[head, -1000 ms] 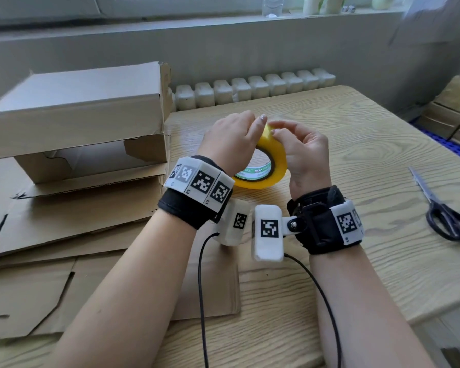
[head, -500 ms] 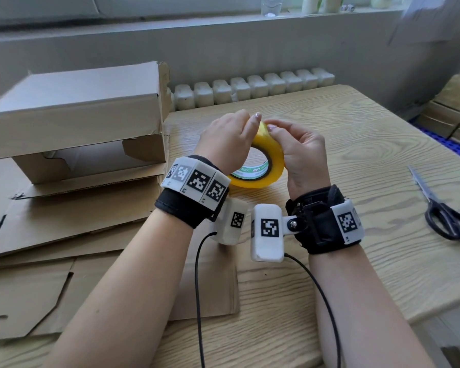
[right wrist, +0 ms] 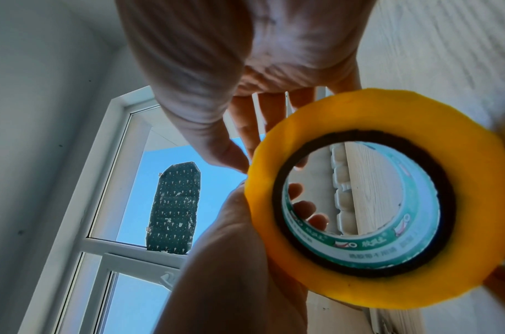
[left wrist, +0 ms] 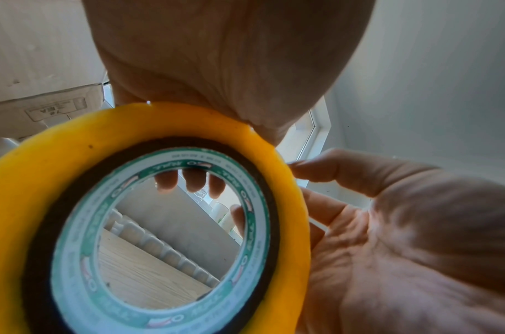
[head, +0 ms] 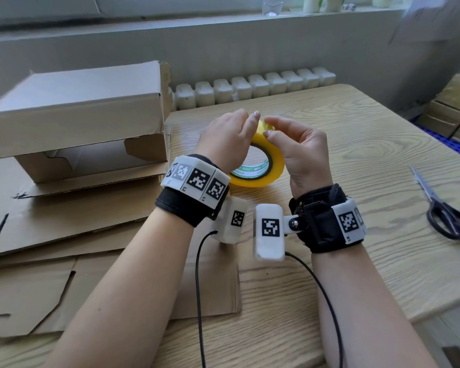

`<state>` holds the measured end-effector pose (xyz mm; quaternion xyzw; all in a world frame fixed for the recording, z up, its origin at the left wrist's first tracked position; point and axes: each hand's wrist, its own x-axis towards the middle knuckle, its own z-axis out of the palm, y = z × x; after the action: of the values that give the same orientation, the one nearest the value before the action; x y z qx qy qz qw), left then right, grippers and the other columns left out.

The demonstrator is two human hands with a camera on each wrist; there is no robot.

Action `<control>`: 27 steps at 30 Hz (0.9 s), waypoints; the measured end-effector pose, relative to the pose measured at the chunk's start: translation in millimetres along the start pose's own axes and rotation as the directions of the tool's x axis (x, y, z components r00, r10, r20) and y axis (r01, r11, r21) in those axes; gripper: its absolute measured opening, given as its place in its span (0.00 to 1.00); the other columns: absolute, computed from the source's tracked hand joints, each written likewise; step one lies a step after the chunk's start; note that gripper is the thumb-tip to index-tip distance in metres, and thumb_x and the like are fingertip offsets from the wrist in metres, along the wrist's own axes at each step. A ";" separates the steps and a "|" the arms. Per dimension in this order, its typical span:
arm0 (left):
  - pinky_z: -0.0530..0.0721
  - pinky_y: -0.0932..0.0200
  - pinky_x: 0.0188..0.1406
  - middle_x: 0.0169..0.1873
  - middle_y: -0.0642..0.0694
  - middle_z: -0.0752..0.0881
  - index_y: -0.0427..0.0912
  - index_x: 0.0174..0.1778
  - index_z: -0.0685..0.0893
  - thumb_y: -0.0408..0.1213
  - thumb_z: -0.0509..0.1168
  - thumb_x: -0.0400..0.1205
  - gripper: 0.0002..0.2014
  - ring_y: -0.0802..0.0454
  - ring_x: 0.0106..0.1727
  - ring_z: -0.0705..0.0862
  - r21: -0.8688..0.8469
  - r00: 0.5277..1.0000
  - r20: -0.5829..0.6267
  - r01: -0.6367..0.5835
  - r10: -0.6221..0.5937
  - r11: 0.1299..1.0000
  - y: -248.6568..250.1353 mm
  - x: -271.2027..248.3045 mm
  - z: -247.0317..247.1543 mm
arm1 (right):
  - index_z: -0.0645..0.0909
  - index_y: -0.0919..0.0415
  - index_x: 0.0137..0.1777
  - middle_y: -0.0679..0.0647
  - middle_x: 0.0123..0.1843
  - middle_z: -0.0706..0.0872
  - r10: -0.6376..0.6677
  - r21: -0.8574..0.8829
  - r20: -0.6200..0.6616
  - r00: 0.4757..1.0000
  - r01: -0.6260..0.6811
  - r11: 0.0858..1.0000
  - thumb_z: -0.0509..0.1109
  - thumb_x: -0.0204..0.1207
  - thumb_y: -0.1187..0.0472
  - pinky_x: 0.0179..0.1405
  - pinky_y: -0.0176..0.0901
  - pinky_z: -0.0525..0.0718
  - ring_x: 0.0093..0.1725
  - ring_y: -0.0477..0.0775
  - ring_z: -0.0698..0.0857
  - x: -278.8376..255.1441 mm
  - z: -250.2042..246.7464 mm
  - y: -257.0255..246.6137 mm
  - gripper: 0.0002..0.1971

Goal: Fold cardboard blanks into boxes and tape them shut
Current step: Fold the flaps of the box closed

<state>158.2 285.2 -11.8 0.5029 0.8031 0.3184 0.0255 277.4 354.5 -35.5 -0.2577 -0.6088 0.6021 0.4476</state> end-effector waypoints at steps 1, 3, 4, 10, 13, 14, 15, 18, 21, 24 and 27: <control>0.72 0.48 0.48 0.42 0.45 0.79 0.41 0.45 0.76 0.50 0.47 0.91 0.20 0.44 0.49 0.77 -0.002 1.000 0.000 -0.004 0.004 1.000 0.1 -0.1 0.3 | 0.91 0.60 0.52 0.55 0.49 0.92 0.001 0.009 0.002 1.000 -0.001 1.000 0.75 0.71 0.68 0.57 0.48 0.88 0.51 0.53 0.90 0.2 -0.5 0.6 0.11; 0.72 0.47 0.49 0.41 0.45 0.79 0.41 0.44 0.76 0.50 0.47 0.91 0.20 0.43 0.49 0.77 -0.004 1.000 -0.001 -0.009 0.009 1.000 -0.1 -0.1 0.8 | 0.90 0.60 0.52 0.55 0.49 0.92 0.000 0.021 0.005 1.000 0.000 1.000 0.74 0.71 0.69 0.55 0.45 0.87 0.50 0.52 0.90 0.5 -0.9 1.2 0.11; 0.72 0.47 0.49 0.41 0.45 0.78 0.42 0.44 0.75 0.50 0.47 0.91 0.19 0.42 0.49 0.77 -0.003 1.000 -0.002 -0.010 0.010 1.000 -0.2 -0.2 0.9 | 0.90 0.60 0.52 0.55 0.49 0.92 -0.001 0.023 0.004 1.000 0.001 1.000 0.74 0.71 0.70 0.54 0.45 0.87 0.50 0.52 0.90 0.7 -0.8 1.6 0.11; 0.71 0.48 0.49 0.41 0.47 0.77 0.43 0.44 0.74 0.50 0.47 0.91 0.19 0.43 0.49 0.77 0.011 1.000 -0.007 -0.007 0.007 1.000 1.3 -0.9 1.4 | 0.90 0.62 0.53 0.53 0.48 0.92 -0.028 0.002 0.001 1.000 0.028 1.000 0.73 0.72 0.73 0.55 0.42 0.86 0.51 0.49 0.90 0.5 -1.9 1.4 0.12; 0.72 0.47 0.50 0.42 0.47 0.78 0.42 0.45 0.75 0.50 0.47 0.91 0.19 0.42 0.50 0.77 0.016 1.000 -0.007 -0.012 0.012 1.000 2.1 -1.1 1.7 | 0.90 0.63 0.54 0.53 0.49 0.92 -0.046 -0.021 0.010 0.999 0.046 0.999 0.73 0.72 0.72 0.54 0.40 0.87 0.51 0.48 0.90 0.4 -1.8 0.0 0.12; 0.73 0.47 0.51 0.42 0.46 0.78 0.42 0.45 0.76 0.49 0.47 0.91 0.19 0.42 0.50 0.77 0.016 1.000 -0.007 -0.013 0.014 1.000 2.3 -1.2 1.8 | 0.90 0.63 0.54 0.54 0.50 0.92 -0.050 -0.030 0.011 0.999 0.050 0.998 0.72 0.71 0.71 0.54 0.40 0.87 0.51 0.49 0.90 0.4 -1.7 -0.1 0.13; 0.73 0.47 0.51 0.42 0.46 0.78 0.41 0.46 0.76 0.49 0.47 0.91 0.19 0.42 0.51 0.78 0.015 1.000 -0.008 -0.016 0.016 1.000 2.3 -1.4 2.0 | 0.90 0.64 0.54 0.54 0.50 0.92 -0.056 -0.041 0.010 0.998 0.056 0.998 0.71 0.70 0.70 0.53 0.40 0.87 0.51 0.49 0.90 0.2 -1.7 -0.4 0.13; 0.72 0.48 0.50 0.43 0.45 0.79 0.40 0.48 0.78 0.49 0.47 0.91 0.20 0.42 0.52 0.78 0.004 1.000 -0.019 -0.018 0.018 1.000 1.4 -1.5 1.7 | 0.90 0.63 0.54 0.51 0.49 0.92 -0.108 -0.124 -0.025 0.994 0.104 0.987 0.67 0.72 0.75 0.50 0.34 0.85 0.49 0.41 0.89 -0.8 -1.6 -0.8 0.15; 0.69 0.51 0.47 0.42 0.45 0.79 0.39 0.47 0.77 0.48 0.47 0.91 0.20 0.43 0.49 0.77 0.007 1.000 -0.019 -0.025 0.025 1.000 0.3 -0.9 1.2 | 0.91 0.60 0.51 0.48 0.47 0.92 -0.109 -0.146 -0.047 0.993 0.101 0.984 0.64 0.74 0.75 0.53 0.38 0.87 0.49 0.41 0.89 -1.4 -2.6 0.5 0.17; 0.67 0.52 0.44 0.38 0.48 0.77 0.42 0.43 0.74 0.48 0.47 0.91 0.18 0.45 0.46 0.75 0.010 0.999 -0.019 -0.029 0.029 1.000 0.1 0.0 1.1 | 0.90 0.59 0.49 0.51 0.45 0.92 -0.039 -0.041 -0.001 0.999 0.039 0.998 0.70 0.77 0.70 0.53 0.43 0.88 0.47 0.47 0.89 -0.8 -3.2 -1.2 0.09; 0.66 0.52 0.43 0.33 0.52 0.73 0.43 0.41 0.73 0.48 0.47 0.91 0.18 0.46 0.44 0.74 -0.008 1.000 -0.019 -0.021 0.021 1.000 -1.4 1.2 1.8 | 0.89 0.59 0.52 0.51 0.49 0.91 -0.043 -0.059 0.030 0.999 0.045 0.997 0.76 0.75 0.69 0.58 0.43 0.87 0.52 0.48 0.89 -0.9 -4.2 -1.8 0.08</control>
<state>157.2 286.7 -13.6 0.5082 0.7968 0.3264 0.0167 281.8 355.6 -34.5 -0.2488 -0.6384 0.5773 0.4441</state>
